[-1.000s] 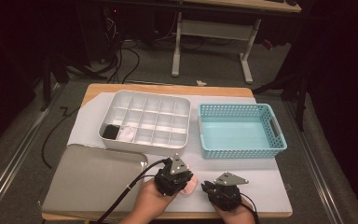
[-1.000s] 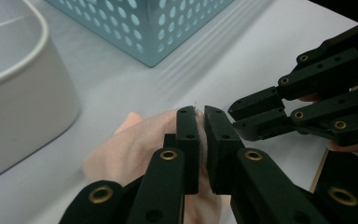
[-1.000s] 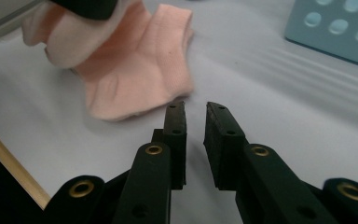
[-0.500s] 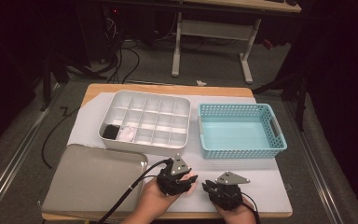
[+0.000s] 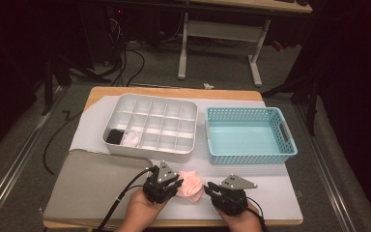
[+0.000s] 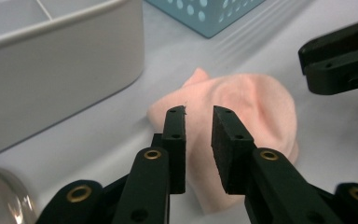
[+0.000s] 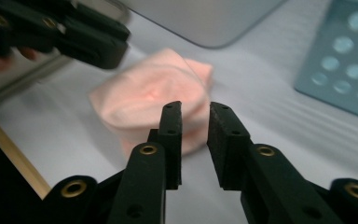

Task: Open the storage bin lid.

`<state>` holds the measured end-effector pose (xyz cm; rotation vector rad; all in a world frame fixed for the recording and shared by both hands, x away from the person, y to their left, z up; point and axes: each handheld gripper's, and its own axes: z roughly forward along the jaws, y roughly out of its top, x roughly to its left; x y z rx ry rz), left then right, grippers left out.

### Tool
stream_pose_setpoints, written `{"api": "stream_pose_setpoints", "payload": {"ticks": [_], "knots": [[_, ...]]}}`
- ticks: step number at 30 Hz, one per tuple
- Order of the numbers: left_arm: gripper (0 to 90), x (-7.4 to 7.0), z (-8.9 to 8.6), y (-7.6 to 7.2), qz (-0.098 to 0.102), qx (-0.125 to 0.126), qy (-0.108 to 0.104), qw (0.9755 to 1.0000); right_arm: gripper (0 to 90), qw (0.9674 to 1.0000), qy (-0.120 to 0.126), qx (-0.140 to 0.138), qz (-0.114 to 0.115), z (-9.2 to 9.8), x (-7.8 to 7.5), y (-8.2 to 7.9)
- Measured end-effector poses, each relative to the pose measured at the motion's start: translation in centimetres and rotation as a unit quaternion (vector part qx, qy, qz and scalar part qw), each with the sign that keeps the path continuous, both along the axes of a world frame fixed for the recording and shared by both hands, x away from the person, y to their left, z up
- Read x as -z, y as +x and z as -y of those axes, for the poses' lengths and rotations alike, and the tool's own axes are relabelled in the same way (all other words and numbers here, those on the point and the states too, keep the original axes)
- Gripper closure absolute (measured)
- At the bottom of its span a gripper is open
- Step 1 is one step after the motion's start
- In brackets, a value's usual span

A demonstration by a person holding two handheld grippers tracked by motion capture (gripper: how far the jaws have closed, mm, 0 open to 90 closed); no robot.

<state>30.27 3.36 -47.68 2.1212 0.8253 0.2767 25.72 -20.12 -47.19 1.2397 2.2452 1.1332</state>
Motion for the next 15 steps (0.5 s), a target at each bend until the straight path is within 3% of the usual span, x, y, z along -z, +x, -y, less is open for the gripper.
{"api": "stream_pose_setpoints", "payload": {"ticks": [3,8,13,15], "knots": [[71.6,0.1,-0.2,-0.1,-0.002,-0.001,-0.001,1.0000,66.8,0.9999,0.004,-0.012,0.008,-1.3,-0.5,0.3],[70.4,0.3,-0.2,0.0,-0.003,0.000,0.003,1.0000,68.7,0.9999,-0.007,-0.015,0.003,-2.4,-0.1,1.4],[70.4,0.8,-0.1,0.0,-0.008,0.001,0.011,0.9999,87.1,0.9991,-0.036,-0.019,-0.015,-2.7,0.8,1.9],[70.4,0.9,0.0,0.0,-0.008,0.003,0.013,0.9999,89.6,0.9989,-0.041,-0.018,-0.017,-2.6,1.0,1.9]]}}
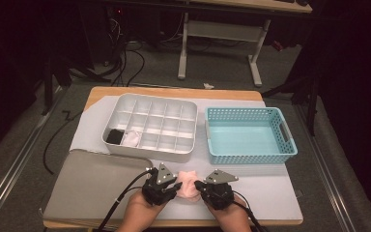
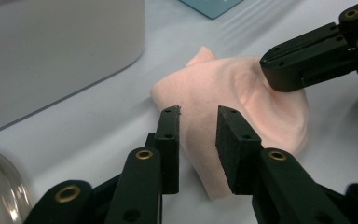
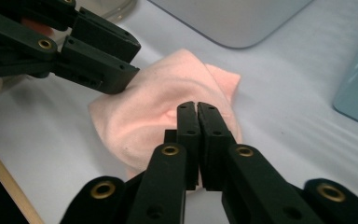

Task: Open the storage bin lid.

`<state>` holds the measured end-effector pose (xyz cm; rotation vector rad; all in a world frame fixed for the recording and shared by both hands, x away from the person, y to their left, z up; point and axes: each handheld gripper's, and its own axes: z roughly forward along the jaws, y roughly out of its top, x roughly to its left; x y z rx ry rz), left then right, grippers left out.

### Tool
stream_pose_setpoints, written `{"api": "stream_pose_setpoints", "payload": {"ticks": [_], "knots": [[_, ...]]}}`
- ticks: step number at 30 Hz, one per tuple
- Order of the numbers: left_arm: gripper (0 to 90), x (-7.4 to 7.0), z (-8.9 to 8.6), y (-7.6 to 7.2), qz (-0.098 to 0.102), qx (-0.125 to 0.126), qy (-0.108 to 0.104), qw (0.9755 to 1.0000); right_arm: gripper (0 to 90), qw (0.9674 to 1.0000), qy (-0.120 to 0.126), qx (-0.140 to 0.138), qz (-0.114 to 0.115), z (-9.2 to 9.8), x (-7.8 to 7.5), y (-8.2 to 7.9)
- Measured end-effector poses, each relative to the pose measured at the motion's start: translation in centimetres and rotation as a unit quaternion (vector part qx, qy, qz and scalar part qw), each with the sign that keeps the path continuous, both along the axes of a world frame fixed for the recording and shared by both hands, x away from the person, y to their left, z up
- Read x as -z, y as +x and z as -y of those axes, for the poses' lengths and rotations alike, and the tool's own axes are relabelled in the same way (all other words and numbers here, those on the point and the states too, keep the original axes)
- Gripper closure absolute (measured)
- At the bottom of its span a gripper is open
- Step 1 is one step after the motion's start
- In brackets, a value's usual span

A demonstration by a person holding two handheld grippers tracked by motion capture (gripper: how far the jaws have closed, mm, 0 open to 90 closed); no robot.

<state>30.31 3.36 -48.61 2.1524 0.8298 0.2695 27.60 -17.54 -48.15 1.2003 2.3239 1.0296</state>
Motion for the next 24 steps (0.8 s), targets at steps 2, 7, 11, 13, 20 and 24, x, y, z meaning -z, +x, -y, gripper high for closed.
{"api": "stream_pose_setpoints", "payload": {"ticks": [2,7,11,13,20,24], "knots": [[70.4,0.0,0.1,0.0,0.000,0.000,0.002,1.0000,89.7,1.0000,-0.007,-0.002,0.002,0.3,-0.1,-0.3],[70.4,0.2,0.2,0.1,0.000,0.001,0.009,1.0000,89.1,0.9999,-0.011,0.005,-0.009,1.1,0.7,-0.7],[70.4,0.2,0.3,0.2,-0.001,0.001,0.010,0.9999,87.3,0.9997,-0.005,0.010,-0.020,1.7,1.7,-0.7],[70.5,0.2,0.3,0.2,-0.001,0.000,0.010,1.0000,85.6,0.9998,-0.004,0.010,-0.019,1.8,1.6,-0.7],[71.1,-0.1,0.0,0.2,0.007,-0.005,0.008,0.9999,83.2,0.9999,0.012,0.005,0.007,1.5,0.0,-0.9],[72.3,-0.7,0.2,0.1,0.014,-0.004,-0.004,0.9999,82.6,1.0000,0.004,-0.003,0.006,1.0,0.2,-0.9]]}}
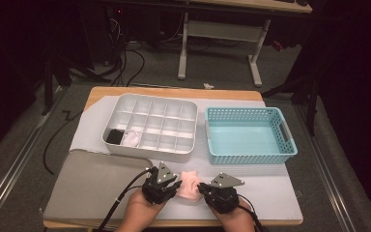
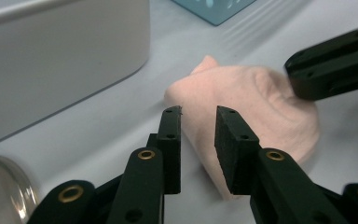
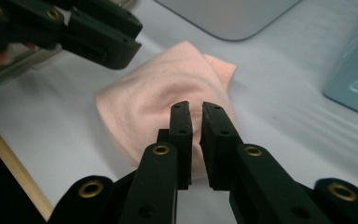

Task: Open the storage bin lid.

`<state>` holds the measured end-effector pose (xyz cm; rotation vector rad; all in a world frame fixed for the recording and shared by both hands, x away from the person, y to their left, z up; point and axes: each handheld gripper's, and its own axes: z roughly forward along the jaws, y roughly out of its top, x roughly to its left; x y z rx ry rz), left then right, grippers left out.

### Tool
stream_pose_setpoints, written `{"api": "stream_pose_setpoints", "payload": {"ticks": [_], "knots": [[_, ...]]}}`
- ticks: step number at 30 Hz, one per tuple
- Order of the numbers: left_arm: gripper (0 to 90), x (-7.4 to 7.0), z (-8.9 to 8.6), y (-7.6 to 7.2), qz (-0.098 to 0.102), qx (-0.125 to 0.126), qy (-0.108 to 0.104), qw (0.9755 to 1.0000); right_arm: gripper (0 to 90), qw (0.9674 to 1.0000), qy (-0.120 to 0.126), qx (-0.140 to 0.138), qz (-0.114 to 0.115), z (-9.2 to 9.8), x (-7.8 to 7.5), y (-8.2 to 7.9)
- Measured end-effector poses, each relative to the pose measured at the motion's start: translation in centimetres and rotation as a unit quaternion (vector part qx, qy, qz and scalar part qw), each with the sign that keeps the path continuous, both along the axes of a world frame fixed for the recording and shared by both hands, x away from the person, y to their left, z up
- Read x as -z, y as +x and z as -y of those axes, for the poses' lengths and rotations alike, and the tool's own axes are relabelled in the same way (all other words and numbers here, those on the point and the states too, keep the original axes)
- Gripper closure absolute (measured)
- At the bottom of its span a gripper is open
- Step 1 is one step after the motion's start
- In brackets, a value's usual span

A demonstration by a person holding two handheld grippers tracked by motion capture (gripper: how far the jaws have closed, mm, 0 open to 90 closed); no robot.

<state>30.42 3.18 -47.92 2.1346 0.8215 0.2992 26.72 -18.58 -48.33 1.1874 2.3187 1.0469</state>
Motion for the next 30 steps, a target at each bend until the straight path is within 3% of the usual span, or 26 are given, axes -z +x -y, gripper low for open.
{"api": "stream_pose_setpoints", "payload": {"ticks": [3,6,8,12,16,23,30], "knots": [[74.7,-0.4,0.9,-0.1,0.010,0.007,-0.005,0.9999,82.7,0.9999,0.000,0.003,-0.012,0.1,0.7,0.0],[77.2,-0.7,1.9,-0.2,0.008,0.022,-0.021,0.9995,82.8,0.9998,0.001,0.005,-0.020,0.3,1.2,0.1],[78.1,-0.6,2.6,-0.3,0.004,0.034,-0.020,0.9992,82.8,0.9998,0.004,0.006,-0.020,0.4,1.4,0.1],[79.6,0.8,3.5,-0.2,-0.005,0.040,0.015,0.9991,82.8,0.9998,0.003,0.005,-0.020,0.4,1.4,0.1],[80.5,1.8,3.3,0.3,-0.012,0.030,0.043,0.9986,82.7,0.9997,0.002,0.008,-0.022,0.8,1.6,0.1],[76.1,1.7,2.6,0.1,-0.009,0.023,0.032,0.9992,79.4,0.9997,0.006,0.016,-0.020,1.3,1.6,-0.3],[65.1,1.3,0.6,-0.3,-0.021,-0.004,-0.002,0.9998,74.8,0.9994,0.016,0.024,-0.016,1.8,1.6,-0.9]]}}
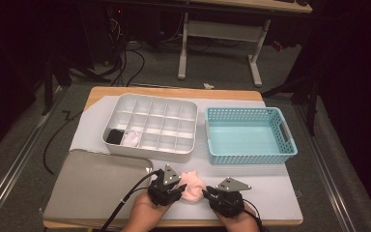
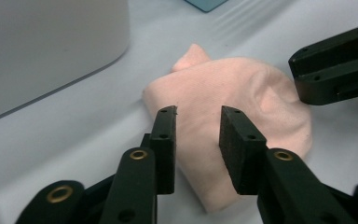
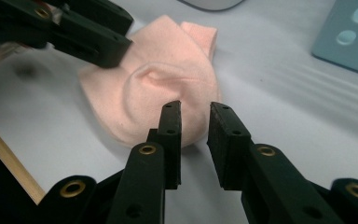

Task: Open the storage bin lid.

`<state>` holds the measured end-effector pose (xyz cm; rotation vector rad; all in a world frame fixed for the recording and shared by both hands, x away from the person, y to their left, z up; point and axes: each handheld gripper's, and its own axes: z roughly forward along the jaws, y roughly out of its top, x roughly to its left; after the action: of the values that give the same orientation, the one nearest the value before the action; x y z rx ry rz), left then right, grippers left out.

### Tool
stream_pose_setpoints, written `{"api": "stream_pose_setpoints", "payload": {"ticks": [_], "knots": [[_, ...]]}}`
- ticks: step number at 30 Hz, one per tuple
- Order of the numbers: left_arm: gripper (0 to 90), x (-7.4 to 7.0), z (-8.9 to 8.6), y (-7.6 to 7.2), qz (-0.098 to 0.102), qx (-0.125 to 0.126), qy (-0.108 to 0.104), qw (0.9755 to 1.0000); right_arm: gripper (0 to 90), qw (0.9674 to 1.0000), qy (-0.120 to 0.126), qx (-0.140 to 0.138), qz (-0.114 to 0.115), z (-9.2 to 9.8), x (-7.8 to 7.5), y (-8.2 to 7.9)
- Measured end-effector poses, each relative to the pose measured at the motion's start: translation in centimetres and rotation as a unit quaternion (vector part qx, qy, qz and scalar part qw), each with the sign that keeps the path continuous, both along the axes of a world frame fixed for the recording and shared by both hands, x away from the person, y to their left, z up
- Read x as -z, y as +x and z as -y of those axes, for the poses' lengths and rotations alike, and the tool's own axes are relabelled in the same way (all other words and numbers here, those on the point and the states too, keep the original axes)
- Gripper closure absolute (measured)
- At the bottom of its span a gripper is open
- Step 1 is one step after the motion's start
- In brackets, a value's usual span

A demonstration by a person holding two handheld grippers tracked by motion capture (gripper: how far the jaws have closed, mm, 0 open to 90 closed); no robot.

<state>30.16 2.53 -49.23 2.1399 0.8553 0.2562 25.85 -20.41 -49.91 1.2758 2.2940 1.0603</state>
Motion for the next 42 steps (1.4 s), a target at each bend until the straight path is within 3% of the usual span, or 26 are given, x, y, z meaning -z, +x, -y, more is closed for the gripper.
{"api": "stream_pose_setpoints", "payload": {"ticks": [12,21,29,32,36,42], "knots": [[51.8,1.1,-0.6,1.0,-0.053,-0.019,-0.008,0.9984,74.2,0.9999,-0.002,-0.002,-0.015,0.0,0.7,0.2],[53.7,1.1,-0.1,0.9,-0.046,-0.025,0.001,0.9986,74.0,0.9999,-0.006,-0.006,-0.011,0.0,0.5,0.2],[58.2,1.1,0.1,0.8,-0.050,-0.020,-0.006,0.9985,73.7,0.9996,0.009,-0.011,0.024,-0.6,-0.5,-0.1],[57.7,1.1,0.2,0.9,-0.054,-0.017,-0.012,0.9983,76.6,0.9999,-0.006,-0.011,0.000,-0.9,0.3,0.5],[54.6,1.3,0.4,1.0,-0.067,-0.010,-0.031,0.9972,79.4,0.9999,-0.005,-0.011,-0.003,-0.6,0.5,0.5],[53.0,1.4,0.9,0.8,-0.063,-0.014,-0.032,0.9974,79.7,0.9999,0.000,-0.011,0.000,-0.1,0.8,0.1]]}}
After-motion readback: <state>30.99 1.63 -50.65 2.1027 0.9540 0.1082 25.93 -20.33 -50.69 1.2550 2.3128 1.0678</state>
